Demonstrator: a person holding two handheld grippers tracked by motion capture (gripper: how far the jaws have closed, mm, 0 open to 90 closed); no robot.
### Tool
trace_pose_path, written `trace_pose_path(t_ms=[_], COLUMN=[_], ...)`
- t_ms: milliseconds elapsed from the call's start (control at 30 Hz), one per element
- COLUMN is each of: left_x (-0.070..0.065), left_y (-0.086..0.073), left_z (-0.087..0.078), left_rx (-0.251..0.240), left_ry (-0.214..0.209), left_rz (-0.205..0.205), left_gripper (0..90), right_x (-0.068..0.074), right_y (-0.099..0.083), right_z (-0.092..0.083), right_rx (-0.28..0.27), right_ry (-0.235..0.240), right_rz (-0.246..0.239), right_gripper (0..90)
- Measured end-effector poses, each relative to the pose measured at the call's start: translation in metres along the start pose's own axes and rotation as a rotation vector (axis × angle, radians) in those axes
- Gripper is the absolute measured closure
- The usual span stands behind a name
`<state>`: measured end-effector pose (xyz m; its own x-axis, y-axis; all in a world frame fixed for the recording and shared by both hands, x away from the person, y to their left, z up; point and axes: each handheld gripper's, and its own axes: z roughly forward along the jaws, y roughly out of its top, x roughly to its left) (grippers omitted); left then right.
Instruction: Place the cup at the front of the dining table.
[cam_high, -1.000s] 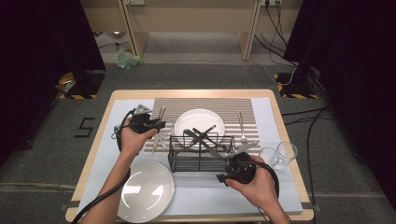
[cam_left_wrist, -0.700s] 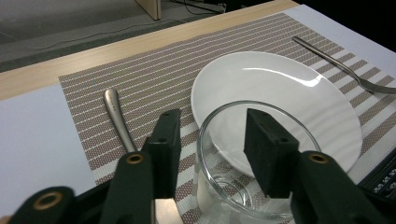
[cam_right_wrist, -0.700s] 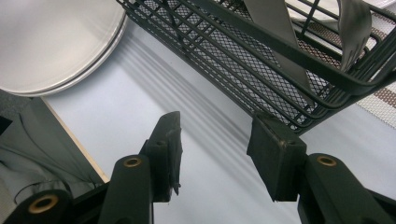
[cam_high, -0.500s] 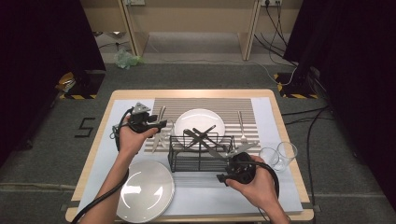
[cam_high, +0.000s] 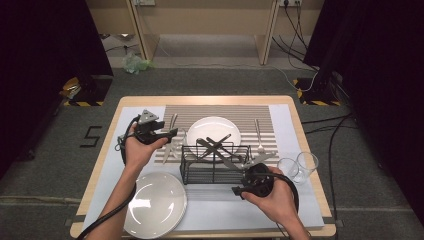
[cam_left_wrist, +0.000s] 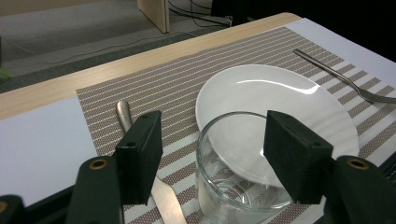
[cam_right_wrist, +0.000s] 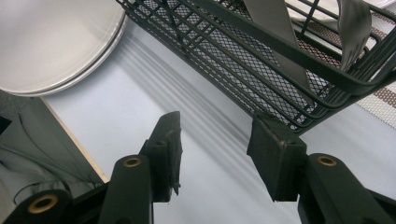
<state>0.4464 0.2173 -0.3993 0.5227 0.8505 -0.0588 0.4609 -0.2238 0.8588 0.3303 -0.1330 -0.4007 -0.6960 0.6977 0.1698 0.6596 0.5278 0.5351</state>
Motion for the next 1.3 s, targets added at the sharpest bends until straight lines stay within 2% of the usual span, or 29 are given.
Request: trace_pose_path(t_ms=[467, 767, 1300], left_x=[-0.002, -0.003, -0.001], left_y=[-0.003, -0.004, -0.014], left_z=[-0.016, -0.021, -0.033], left_rx=[-0.033, -0.040, -0.039], left_ry=[0.015, 0.022, 0.050], left_rz=[-0.007, -0.010, -0.009], left_gripper=[33.6, 32.0, 27.0], right_x=[0.000, 0.000, 0.000], right_y=[0.000, 0.000, 0.000], right_z=[0.000, -0.001, 0.000], right_rx=[0.001, -0.001, 0.000], right_ry=[-0.001, -0.001, 0.001], right_rz=[0.000, 0.000, 0.000], right_gripper=[53.6, 53.6, 53.4])
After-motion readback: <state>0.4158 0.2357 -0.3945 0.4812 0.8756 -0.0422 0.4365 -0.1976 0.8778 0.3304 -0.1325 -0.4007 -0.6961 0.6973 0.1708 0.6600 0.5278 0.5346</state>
